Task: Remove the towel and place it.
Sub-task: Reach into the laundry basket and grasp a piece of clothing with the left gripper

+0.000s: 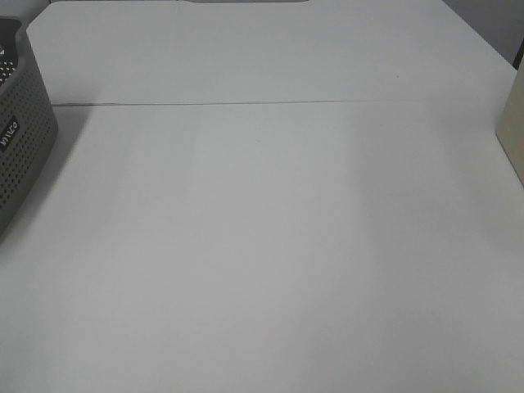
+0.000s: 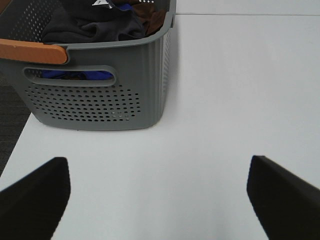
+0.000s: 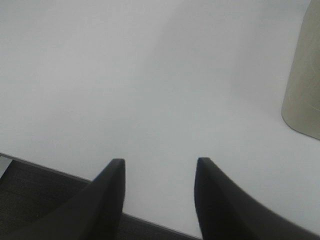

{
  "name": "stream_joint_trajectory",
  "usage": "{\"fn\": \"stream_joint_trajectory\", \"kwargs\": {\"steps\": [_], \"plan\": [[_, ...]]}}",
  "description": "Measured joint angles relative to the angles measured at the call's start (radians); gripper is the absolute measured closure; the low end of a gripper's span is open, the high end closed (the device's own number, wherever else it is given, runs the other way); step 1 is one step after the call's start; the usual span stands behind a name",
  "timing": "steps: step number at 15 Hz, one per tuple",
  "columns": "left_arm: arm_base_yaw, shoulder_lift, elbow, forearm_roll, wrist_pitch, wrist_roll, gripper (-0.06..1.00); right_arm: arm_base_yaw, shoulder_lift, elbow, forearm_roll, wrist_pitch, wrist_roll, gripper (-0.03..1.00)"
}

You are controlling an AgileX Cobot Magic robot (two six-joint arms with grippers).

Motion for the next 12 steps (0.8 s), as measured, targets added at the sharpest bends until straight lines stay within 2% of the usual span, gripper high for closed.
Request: {"fn": "stream_joint_trajectory", "kwargs": {"steps": [4, 9, 12], "plan": [[0.0, 0.0, 0.0, 0.0, 0.0, 0.0, 0.05, 0.0, 0.0, 0.0, -0.002, 0.0, 0.0, 0.51], [0.0, 0.0, 0.0, 0.0, 0.0, 0.0, 0.05, 0.0, 0.0, 0.0, -0.051, 0.0, 0.037, 0.16], [0.0, 0.0, 0.0, 0.0, 0.0, 0.0, 0.05, 0.0, 0.0, 0.0, -0.051, 0.0, 0.036, 0.15]]}}
